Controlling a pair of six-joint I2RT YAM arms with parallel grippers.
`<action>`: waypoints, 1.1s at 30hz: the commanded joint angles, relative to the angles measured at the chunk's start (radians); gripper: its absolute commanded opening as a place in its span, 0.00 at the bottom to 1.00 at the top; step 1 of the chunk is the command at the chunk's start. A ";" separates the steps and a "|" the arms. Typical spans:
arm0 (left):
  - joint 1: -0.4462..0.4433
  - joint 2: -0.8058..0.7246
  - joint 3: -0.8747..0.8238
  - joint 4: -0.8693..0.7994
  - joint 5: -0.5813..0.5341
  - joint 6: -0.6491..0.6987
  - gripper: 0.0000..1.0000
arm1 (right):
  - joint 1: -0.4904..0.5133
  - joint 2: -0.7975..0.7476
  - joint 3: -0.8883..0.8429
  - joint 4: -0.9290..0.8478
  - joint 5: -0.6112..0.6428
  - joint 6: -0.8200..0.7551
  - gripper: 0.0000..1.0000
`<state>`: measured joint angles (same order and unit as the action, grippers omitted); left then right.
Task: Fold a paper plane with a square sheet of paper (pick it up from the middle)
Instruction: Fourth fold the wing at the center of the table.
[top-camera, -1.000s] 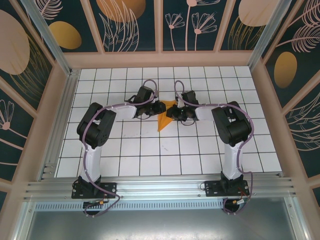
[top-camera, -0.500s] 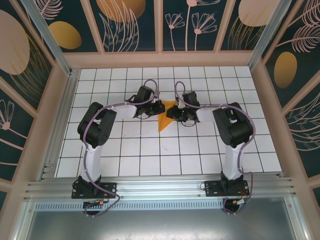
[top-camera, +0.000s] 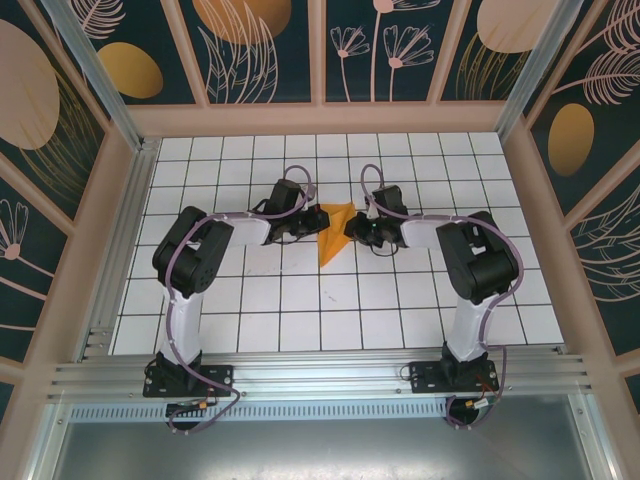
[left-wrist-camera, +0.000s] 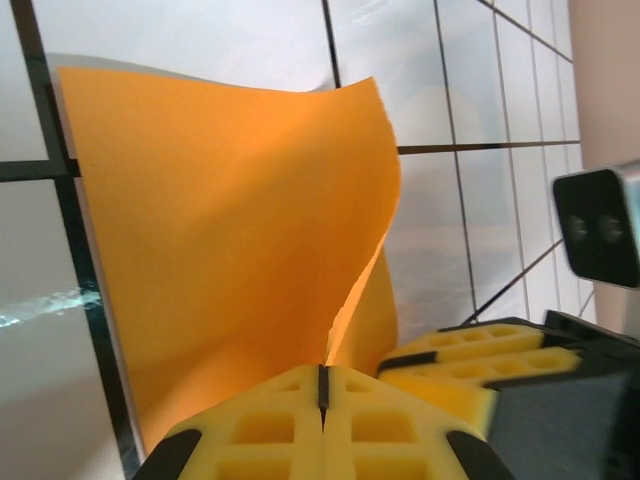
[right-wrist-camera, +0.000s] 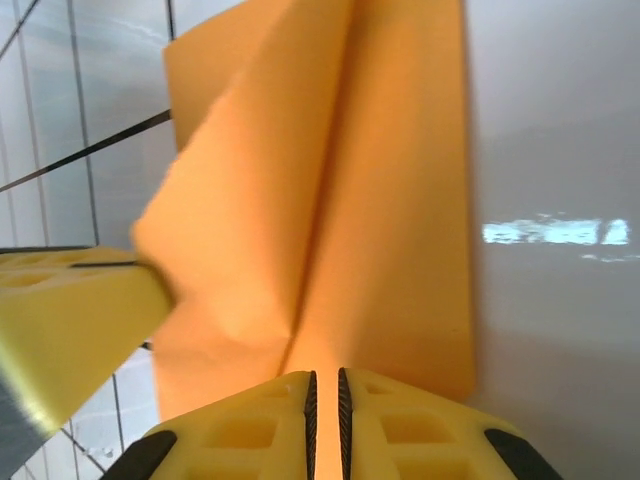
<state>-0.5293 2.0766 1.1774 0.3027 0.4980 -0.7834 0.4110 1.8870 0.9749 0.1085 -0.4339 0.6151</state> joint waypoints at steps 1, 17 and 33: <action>-0.008 -0.055 -0.023 0.115 0.034 -0.050 0.03 | -0.006 0.032 0.047 -0.069 0.050 0.018 0.16; -0.020 -0.068 -0.069 0.182 0.038 -0.098 0.11 | -0.006 0.040 0.066 -0.082 0.059 0.032 0.17; 0.016 -0.179 -0.170 0.197 0.010 -0.118 0.40 | -0.037 -0.038 -0.015 0.105 -0.095 0.088 0.27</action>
<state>-0.5365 1.9694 1.0431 0.4679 0.5159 -0.8909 0.3817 1.8881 0.9936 0.1478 -0.4786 0.6739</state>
